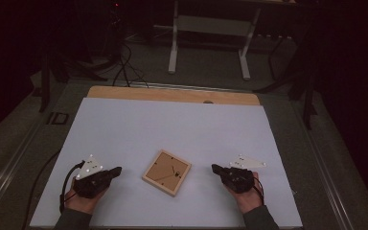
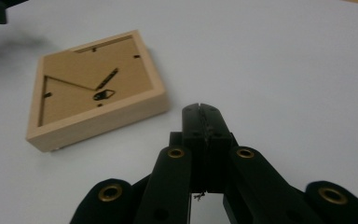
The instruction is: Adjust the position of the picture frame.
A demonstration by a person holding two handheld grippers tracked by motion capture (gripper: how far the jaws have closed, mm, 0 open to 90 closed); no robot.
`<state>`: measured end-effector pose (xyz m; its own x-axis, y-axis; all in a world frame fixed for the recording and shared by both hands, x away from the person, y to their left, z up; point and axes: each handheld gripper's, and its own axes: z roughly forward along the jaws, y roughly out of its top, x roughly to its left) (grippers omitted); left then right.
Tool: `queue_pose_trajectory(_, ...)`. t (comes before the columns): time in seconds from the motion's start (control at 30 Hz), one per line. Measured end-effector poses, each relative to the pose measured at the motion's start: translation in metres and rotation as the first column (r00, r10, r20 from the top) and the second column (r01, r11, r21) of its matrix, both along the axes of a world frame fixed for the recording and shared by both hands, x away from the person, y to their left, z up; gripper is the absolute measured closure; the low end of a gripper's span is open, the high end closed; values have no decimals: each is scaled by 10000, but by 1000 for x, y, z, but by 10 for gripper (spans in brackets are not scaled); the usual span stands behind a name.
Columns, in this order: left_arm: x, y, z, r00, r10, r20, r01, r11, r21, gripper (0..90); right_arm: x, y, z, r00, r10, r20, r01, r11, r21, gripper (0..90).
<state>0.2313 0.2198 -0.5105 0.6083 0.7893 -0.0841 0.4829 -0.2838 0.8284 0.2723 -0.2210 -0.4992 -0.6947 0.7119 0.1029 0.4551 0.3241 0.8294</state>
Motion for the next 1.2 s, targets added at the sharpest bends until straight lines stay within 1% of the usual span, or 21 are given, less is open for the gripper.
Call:
queue_pose_trajectory(0.07, 1, -3, -1, 10000, -38, -6, 38, 10000, 26, 900, 0, 3, 0, 10000, 67, -5, -67, 10000, -29, 900)
queue_pose_trajectory(0.1, 3, -7, -1, 9999, -150, -30, 151, 9998, 156, 900, -1, 8, -1, 9998, 181, -42, -181, 9998, -96, 900)
queue_pose_trajectory(0.13, 3, -7, -1, 9999, -150, -30, 151, 9998, 156, 900, -1, 8, -1, 9998, 181, -42, -181, 9998, -96, 900)
queue_pose_trajectory(0.2, 5, -13, -3, 9998, -212, -22, 212, 9993, 293, 900, -2, 15, -3, 9994, 325, -110, -327, 9993, -169, 900)
queue_pose_trajectory(0.27, 6, -14, -3, 9998, -203, -21, 204, 9995, 247, 900, -2, 17, -4, 9993, 350, -140, -353, 9992, -177, 900)
queue_pose_trajectory(0.37, 9, -17, -4, 9998, -202, -26, 203, 9994, 289, 900, -2, 22, -6, 9987, 451, -232, -456, 9987, -206, 900)
queue_pose_trajectory(0.5, 13, -23, -8, 9997, -257, -56, 259, 9987, 444, 900, -3, 33, -9, 9971, 694, -321, -704, 9970, -332, 899)
queue_pose_trajectory(0.57, 13, -25, -8, 9996, -267, -72, 271, 9985, 471, 900, -3, 36, -10, 9967, 742, -328, -754, 9964, -377, 900)
queue_pose_trajectory(0.6, 15, -28, -10, 9995, -307, -106, 312, 9979, 566, 900, -3, 40, -11, 9958, 812, -416, -829, 9957, -408, 900)
queue_pose_trajectory(0.77, 16, -33, -13, 9987, -476, -187, 488, 9964, 691, 900, -3, 47, -17, 9941, 914, -585, -944, 9942, -517, 899)
queue_pose_trajectory(0.8, 15, -36, -15, 9978, -625, -215, 640, 9946, 820, 900, -3, 50, -20, 9930, 987, -648, -1024, 9932, -560, 899)
queue_pose_trajectory(0.87, 15, -38, -16, 9974, -681, -244, 700, 9938, 863, 900, -4, 52, -21, 9924, 1017, -690, -1058, 9926, -588, 900)
queue_pose_trajectory(0.9, 15, -42, -18, 9961, -834, -303, 860, 9914, 988, 900, -4, 56, -24, 9909, 1100, -772, -1150, 9914, -630, 900)
queue_pose_trajectory(0.97, 15, -44, -19, 9955, -889, -329, 919, 9903, 1046, 900, -4, 58, -26, 9903, 1127, -812, -1184, 9906, -683, 900)
queue_pose_trajectory(1.0, 14, -47, -20, 9941, -1007, -410, 1049, 9877, 1164, 900, -5, 61, -29, 9887, 1188, -910, -1261, 9888, -794, 899)
queue_pose_trajectory(1.07, 13, -48, -20, 9935, -1056, -424, 1100, 9865, 1211, 900, -5, 62, -30, 9880, 1204, -963, -1286, 9882, -837, 900)
queue_pose_trajectory(1.1, 12, -50, -21, 9921, -1170, -446, 1218, 9840, 1297, 900, -5, 64, -33, 9865, 1231, -1076, -1331, 9869, -911, 899)
queue_pose_trajectory(1.13, 12, -50, -21, 9921, -1170, -446, 1218, 9840, 1297, 900, -5, 64, -33, 9865, 1231, -1076, -1331, 9869, -911, 899)
queue_pose_trajectory(1.2, 9, -53, -23, 9900, -1318, -510, 1377, 9807, 1384, 900, -7, 67, -36, 9847, 1295, -1166, -1408, 9855, -943, 899)
